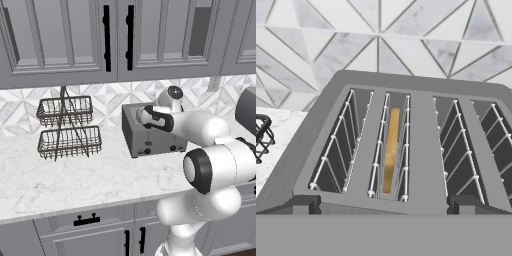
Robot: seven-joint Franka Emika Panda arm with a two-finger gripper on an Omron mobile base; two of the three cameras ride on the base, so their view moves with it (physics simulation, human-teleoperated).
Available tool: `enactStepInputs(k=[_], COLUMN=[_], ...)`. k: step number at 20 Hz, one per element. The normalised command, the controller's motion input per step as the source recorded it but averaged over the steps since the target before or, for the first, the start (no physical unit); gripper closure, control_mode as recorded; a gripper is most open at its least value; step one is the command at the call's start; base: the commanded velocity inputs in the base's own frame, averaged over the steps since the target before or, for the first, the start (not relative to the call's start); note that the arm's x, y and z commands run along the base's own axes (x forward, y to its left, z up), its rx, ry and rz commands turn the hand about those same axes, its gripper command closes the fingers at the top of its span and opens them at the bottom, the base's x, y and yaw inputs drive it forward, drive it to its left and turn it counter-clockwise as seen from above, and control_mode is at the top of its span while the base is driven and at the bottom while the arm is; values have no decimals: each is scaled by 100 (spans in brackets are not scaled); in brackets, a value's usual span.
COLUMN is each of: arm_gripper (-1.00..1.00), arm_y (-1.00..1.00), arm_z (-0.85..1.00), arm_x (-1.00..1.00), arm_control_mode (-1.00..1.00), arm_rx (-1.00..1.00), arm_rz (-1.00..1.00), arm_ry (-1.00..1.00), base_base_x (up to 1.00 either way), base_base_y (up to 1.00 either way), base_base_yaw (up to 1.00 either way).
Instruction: Start the toaster. Once the lever pops up, take the bread to the plate on the dining counter.
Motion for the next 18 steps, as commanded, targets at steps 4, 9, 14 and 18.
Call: enactStepInputs(k=[4, 9, 14, 18], arm_gripper=[-100, -100, -100, -100], arm_y=[0, 0, 0, 0], arm_z=[0, 0, 0, 0], arm_x=[0, 0, 0, 0], arm_control_mode=[-100, -100, -100, -100], arm_rx=[0, 0, 0, 0], arm_rz=[0, 0, 0, 0], arm_ry=[0, 0, 0, 0], base_base_x=[0, 0, 0, 0], base_base_y=[0, 0, 0, 0], base_base_yaw=[0, 0, 0, 0])
